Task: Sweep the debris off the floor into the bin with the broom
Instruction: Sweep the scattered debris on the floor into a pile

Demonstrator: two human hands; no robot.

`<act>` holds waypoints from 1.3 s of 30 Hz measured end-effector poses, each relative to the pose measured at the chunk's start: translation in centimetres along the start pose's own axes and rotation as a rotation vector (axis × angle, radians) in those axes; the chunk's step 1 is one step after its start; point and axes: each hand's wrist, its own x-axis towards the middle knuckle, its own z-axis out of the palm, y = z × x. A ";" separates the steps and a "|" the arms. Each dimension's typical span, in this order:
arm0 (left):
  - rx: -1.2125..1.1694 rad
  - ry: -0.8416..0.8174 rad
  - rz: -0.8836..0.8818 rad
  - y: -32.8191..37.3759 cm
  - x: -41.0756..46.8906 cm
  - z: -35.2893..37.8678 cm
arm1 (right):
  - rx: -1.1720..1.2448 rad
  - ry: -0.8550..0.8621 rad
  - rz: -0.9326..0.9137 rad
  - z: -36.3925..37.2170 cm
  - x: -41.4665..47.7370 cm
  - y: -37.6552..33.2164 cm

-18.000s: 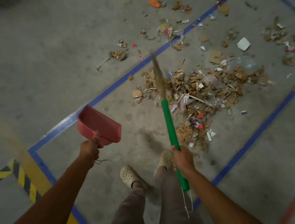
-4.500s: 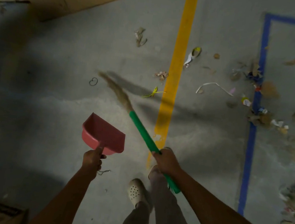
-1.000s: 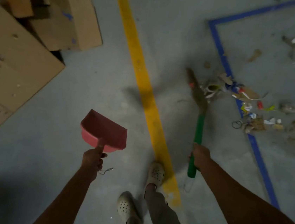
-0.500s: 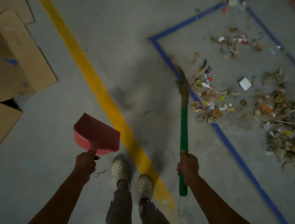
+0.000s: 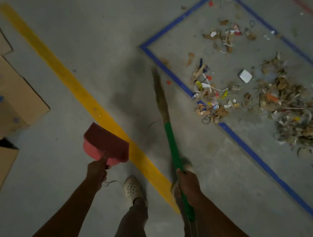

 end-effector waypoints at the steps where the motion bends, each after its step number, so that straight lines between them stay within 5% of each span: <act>1: 0.017 0.001 0.000 0.4 0.1 0.7 | -0.009 -0.038 0.010 -0.3 0.7 0.9; 5: 0.073 0.004 -0.014 1.9 0.4 4.8 | -0.140 -0.105 0.082 -1.4 9.3 8.2; 11: 0.148 0.002 -0.026 3.7 0.3 14.8 | -0.191 -0.103 0.243 -10.8 11.0 5.0; 24: 0.177 -0.111 0.000 10.8 -2.0 37.2 | 0.358 0.137 0.239 -33.7 25.7 -2.1; 31: 0.191 -0.168 0.064 14.4 -5.0 41.7 | 0.495 0.219 0.146 -39.6 24.0 -4.3; 39: 0.208 -0.132 0.059 15.6 -5.2 41.7 | 0.325 0.100 -0.008 -37.5 19.9 -4.4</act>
